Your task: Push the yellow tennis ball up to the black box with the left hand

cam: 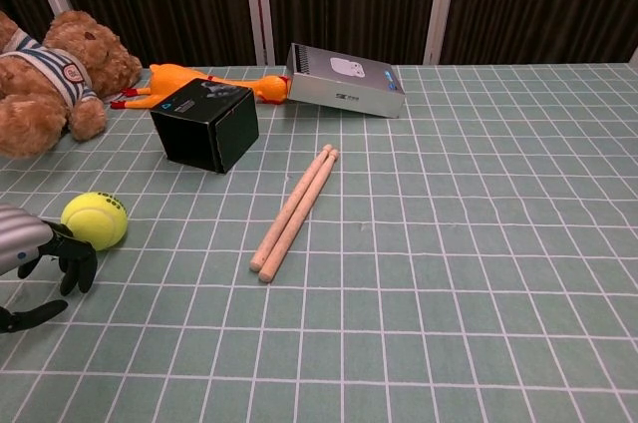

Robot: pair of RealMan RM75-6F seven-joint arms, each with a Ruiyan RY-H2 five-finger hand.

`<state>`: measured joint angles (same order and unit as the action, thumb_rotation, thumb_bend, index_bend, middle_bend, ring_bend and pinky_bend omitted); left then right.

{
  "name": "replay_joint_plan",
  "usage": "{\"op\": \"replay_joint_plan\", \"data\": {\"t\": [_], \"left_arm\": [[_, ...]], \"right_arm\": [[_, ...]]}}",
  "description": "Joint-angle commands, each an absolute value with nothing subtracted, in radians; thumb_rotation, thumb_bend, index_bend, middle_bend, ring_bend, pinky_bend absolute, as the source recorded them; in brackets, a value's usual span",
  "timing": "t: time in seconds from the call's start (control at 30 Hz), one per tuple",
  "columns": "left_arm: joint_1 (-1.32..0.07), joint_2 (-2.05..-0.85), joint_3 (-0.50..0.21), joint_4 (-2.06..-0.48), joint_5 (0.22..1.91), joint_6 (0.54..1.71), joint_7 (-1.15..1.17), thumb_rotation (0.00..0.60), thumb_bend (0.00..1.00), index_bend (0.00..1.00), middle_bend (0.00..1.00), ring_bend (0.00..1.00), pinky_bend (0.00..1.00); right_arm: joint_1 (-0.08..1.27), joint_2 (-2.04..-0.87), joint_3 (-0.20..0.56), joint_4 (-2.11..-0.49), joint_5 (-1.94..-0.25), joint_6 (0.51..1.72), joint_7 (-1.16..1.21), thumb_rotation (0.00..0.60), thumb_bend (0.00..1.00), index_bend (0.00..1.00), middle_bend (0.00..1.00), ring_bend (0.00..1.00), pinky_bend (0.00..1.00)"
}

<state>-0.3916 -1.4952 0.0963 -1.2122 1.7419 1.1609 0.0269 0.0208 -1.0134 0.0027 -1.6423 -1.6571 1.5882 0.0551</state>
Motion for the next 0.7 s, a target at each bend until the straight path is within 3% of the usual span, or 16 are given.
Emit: {"op": "replay_joint_plan", "data": {"t": [0.03,0.37,0.7], "left_arm": [[-0.397,-1.480,0.095,-1.230,1.735,1.159,0.031,0.600,0.38,0.44,0.49,0.37,0.51],[-0.434,-1.417,0.091,-1.299,1.695,1.082,0.078,0.600,0.38,0.43,0.46,0.36,0.46],[-0.484,-1.427,0.070,-1.280,1.667,1.025,0.017,0.600,0.38,0.41,0.42,0.31,0.35]], "right_arm": [[0.018,-1.015,0.003,-1.642,-1.659,1.594,0.054,0.600,0.34,0.00,0.00,0.00,0.00],[0.018,-1.021,0.009,-1.638,-1.652,1.595,0.045,0.600,0.34,0.00,0.00,0.00,0.00],[0.019,-1.019,0.012,-1.639,-1.646,1.591,0.049,0.600,0.34,0.00,0.00,0.00,0.00]]}}
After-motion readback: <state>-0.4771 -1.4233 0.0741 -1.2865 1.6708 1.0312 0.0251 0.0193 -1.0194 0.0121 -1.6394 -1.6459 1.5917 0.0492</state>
